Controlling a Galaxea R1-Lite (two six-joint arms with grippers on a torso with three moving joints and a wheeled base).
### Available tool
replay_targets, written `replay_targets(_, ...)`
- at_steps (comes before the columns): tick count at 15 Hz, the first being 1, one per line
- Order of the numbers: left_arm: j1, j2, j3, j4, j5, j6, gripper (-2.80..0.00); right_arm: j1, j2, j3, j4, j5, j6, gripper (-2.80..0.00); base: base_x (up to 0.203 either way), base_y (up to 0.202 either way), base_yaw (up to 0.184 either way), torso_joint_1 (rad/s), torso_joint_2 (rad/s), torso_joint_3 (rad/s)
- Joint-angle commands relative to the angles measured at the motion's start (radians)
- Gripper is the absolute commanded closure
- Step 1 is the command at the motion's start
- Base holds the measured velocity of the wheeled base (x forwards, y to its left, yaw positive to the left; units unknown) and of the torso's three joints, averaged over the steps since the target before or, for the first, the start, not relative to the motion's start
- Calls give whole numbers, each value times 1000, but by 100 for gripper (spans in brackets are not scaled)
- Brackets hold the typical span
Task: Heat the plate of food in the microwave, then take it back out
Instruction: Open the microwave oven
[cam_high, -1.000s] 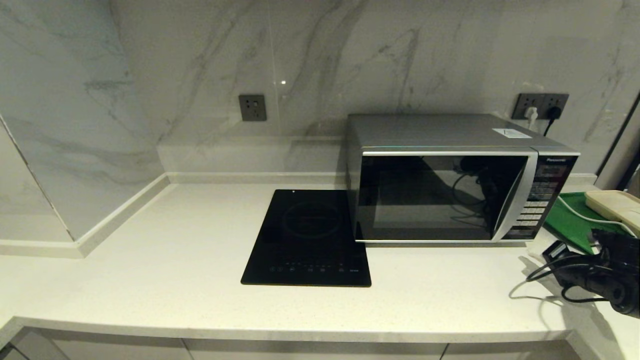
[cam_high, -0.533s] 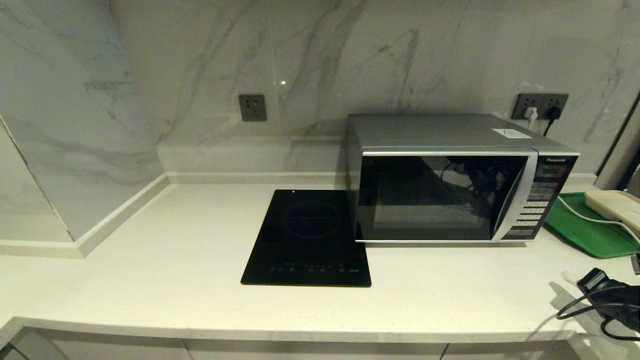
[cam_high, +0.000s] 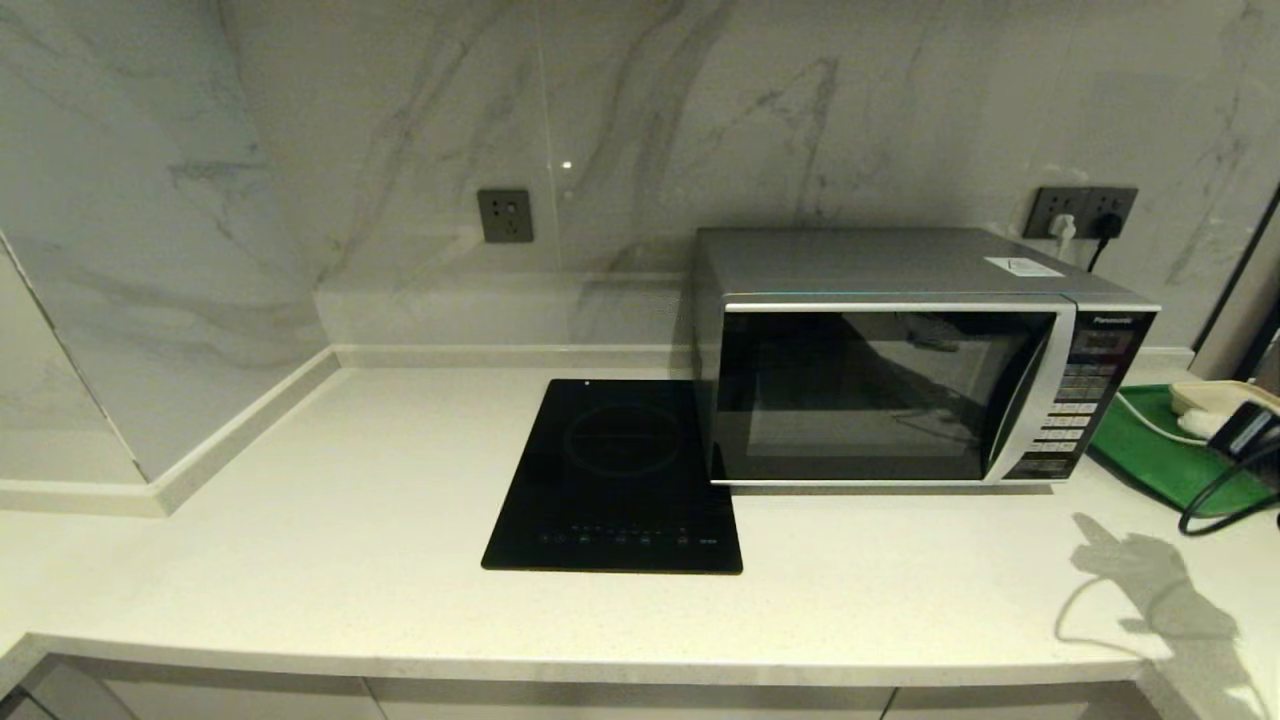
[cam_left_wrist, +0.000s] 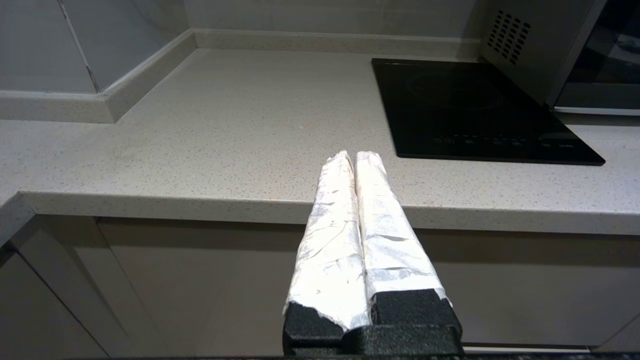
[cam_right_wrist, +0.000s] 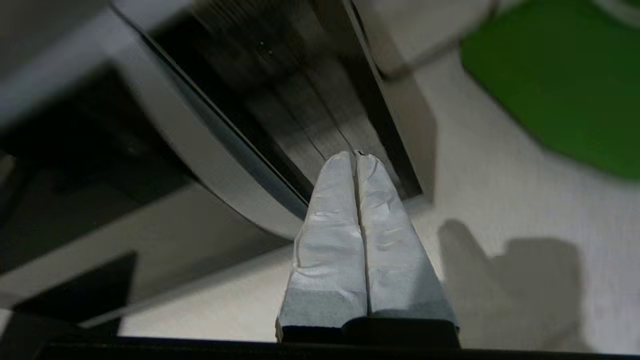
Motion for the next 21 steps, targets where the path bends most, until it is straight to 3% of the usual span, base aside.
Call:
replay_targets(1,1,0,0,-1,0,-1,0,95,-275,-267,568,-33,1,0,0,0,0,0,0,0)
replay_targets(6,1,-2,0,-1,0,-1,0,489,-752,-390,1079,-179,-11,0,0,0,0,0,0,0)
replay_targets(9,1,-2,0,-1,0,-1,0,598,-1001,-409,1345,-248,-41,0,0,0,0,0,0,0)
replay_targets(11,1,0,0,-1,0,-1,0,618,-1151,-412,1486,-290,-56,0,0,0,0,0,0,0)
replay_targets(14,0,0,0,-1,0,-1,0,610,-1368,-399,1652,-384,-147,0,0,0,0,0,0,0)
replay_targets(17,1,-1,0,-1,0,-1,0,464,-1552,-384,1756,-373,-205,0,0,0,0,0,0,0)
replay_targets(19,1,-1,0,-1,0,-1,0,437,-1578,-400,1796,-372,-161,0,0,0,0,0,0,0)
replay_targets(21,1,-2,0,-1,0,-1,0,477,-1577,-438,1803,-406,-153,0,0,0,0,0,0,0)
